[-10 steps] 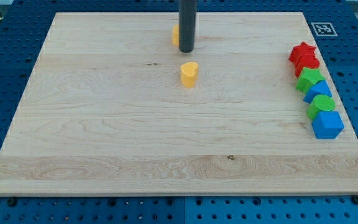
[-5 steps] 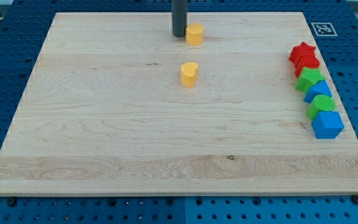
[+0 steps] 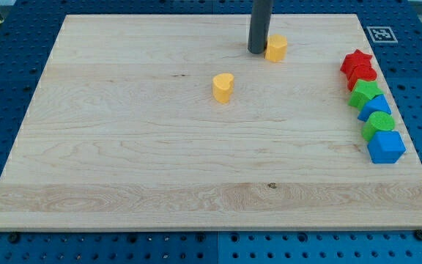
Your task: Push the yellow hexagon closer to the red star
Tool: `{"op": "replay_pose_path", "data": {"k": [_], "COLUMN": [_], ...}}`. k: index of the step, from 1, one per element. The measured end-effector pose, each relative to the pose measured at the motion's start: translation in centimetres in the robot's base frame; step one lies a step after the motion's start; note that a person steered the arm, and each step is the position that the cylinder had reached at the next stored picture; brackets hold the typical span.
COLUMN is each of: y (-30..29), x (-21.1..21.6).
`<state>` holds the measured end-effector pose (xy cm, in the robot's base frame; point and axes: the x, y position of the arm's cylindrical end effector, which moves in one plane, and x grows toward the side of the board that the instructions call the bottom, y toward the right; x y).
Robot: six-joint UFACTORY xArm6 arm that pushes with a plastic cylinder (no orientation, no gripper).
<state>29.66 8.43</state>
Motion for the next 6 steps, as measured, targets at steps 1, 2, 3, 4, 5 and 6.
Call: {"op": "replay_pose_path", "data": {"k": [1,2,3,4,5,6], "y": [0.4,1.3,3.2,5.1,7.1,7.6], "x": [0.5,0.6,0.6,1.7,2.5,2.3]}}
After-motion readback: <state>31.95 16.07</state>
